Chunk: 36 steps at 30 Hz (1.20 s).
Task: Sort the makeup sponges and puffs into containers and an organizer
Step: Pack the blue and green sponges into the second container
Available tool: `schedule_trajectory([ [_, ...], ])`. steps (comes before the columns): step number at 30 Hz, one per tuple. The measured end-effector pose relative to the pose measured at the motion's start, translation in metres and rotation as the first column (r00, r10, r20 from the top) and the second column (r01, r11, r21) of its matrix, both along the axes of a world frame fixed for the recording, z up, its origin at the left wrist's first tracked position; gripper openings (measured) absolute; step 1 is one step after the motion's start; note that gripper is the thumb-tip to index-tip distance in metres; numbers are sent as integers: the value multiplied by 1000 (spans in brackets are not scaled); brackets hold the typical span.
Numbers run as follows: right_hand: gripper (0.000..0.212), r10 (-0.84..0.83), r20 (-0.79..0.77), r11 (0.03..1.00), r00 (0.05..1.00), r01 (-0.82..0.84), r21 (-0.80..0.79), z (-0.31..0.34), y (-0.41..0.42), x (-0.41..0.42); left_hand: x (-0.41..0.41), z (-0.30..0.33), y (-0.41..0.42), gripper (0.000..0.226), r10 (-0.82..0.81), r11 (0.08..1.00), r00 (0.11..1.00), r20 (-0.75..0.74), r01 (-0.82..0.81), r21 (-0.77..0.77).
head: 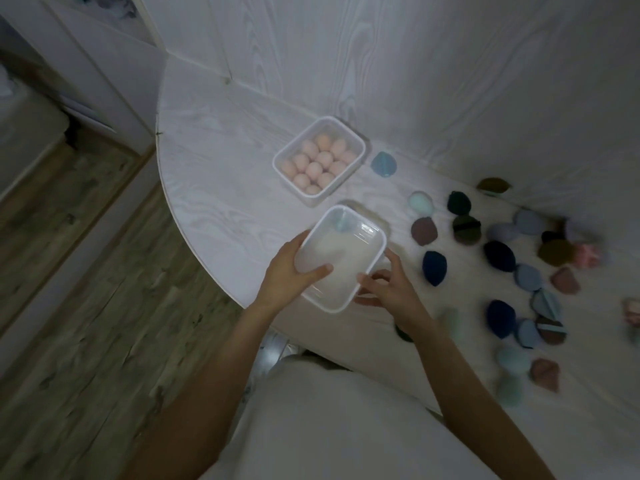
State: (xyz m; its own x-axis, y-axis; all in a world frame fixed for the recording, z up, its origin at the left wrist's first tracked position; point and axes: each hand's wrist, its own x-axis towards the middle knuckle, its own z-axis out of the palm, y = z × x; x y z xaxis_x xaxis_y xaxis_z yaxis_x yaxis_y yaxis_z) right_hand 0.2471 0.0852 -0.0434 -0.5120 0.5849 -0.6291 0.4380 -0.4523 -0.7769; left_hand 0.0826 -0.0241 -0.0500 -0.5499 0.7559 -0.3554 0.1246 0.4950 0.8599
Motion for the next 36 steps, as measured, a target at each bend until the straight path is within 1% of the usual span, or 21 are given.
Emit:
schedule_trajectory([
  [2, 46, -52, 92, 995, 994, 44, 93, -4, -3, 2, 7, -4, -3, 86, -64, 998, 992, -108, 62, -19],
  [3, 38, -68, 135, 988, 988, 48, 149, -6, -4, 3, 9, -4, -3, 89, -92, 996, 984, -152, 90, -18],
  [6, 32, -53, 167, 979, 985, 18, 202, -1, -5, 10, 15, 1, 1, 92, -131, 991, 976, -176, 132, -5],
  [9, 40, -91, 79, 983, 993, 77, 164, 16, -1, 16, 20, 7, 0, 103, -226, 971, 956, -189, 235, 30],
  [12, 50, -169, -79, 979, 983, 176, 103, 40, -1, 20, 26, 9, -8, 107, -385, 915, 877, -287, 404, 8],
  [14, 46, -170, -178, 982, 969, 182, 54, 54, -2, 20, 29, 8, -13, 106, -456, 876, 822, -341, 482, -9],
  [15, 39, -166, -212, 984, 963, 177, 32, 57, -1, 20, 29, 7, -14, 100, -451, 876, 820, -352, 482, 3],
  [16, 32, -169, -224, 983, 960, 179, 26, 61, -1, 20, 29, 7, -14, 89, -412, 892, 844, -345, 451, 38],
  [17, 28, -168, -206, 981, 964, 185, 65, 60, 1, 20, 27, 7, -14, 75, -348, 914, 884, -311, 394, 98],
  [18, 26, -146, -149, 971, 978, 171, 169, 58, 4, 20, 25, 9, -13, 62, -280, 931, 928, -244, 325, 168],
  [19, 24, -93, -40, 934, 995, 101, 343, 52, 10, 21, 22, 12, -11, 52, -223, 939, 962, -160, 256, 229],
  [20, 24, -19, 99, 865, 995, -33, 500, 43, 17, 23, 17, 14, -9, 44, -181, 944, 981, -73, 194, 268],
  [21, 32, 68, 232, 793, 970, -194, 578, 34, 24, 24, 11, 16, -7, 39, -157, 947, 988, -5, 152, 282],
  [22, 45, 155, 337, 749, 929, -333, 573, 24, 29, 25, 4, 17, -3, 36, -131, 953, 990, 41, 115, 281],
  [24, 66, 297, 400, 740, 867, -474, 478, 8, 33, 23, -11, 15, 8, 35, -29, 965, 994, 109, -1, 264],
  [25, 72, 328, 384, 747, 863, -486, 454, 3, 34, 21, -18, 13, 17, 37, 62, 968, 985, 163, -100, 231],
  [27, 79, 334, 341, 764, 879, -464, 448, 0, 34, 17, -30, 9, 37, 40, 284, 944, 928, 241, -314, 99],
  [29, 86, 310, 331, 768, 891, -440, 465, 0, 32, 15, -41, 0, 53, 45, 403, 914, 897, 181, -406, -22],
  [32, 95, 281, 362, 746, 889, -439, 500, -5, 26, 14, -54, -14, 63, 59, 387, 914, 922, -17, -386, -129],
  [33, 96, 268, 370, 734, 890, -437, 519, -7, 24, 14, -57, -18, 65, 61, 380, 910, 923, -55, -384, -155],
  [36, 98, 241, 367, 724, 899, -418, 548, -12, 21, 16, -59, -18, 69, 56, 387, 906, 920, -68, -393, -157],
])
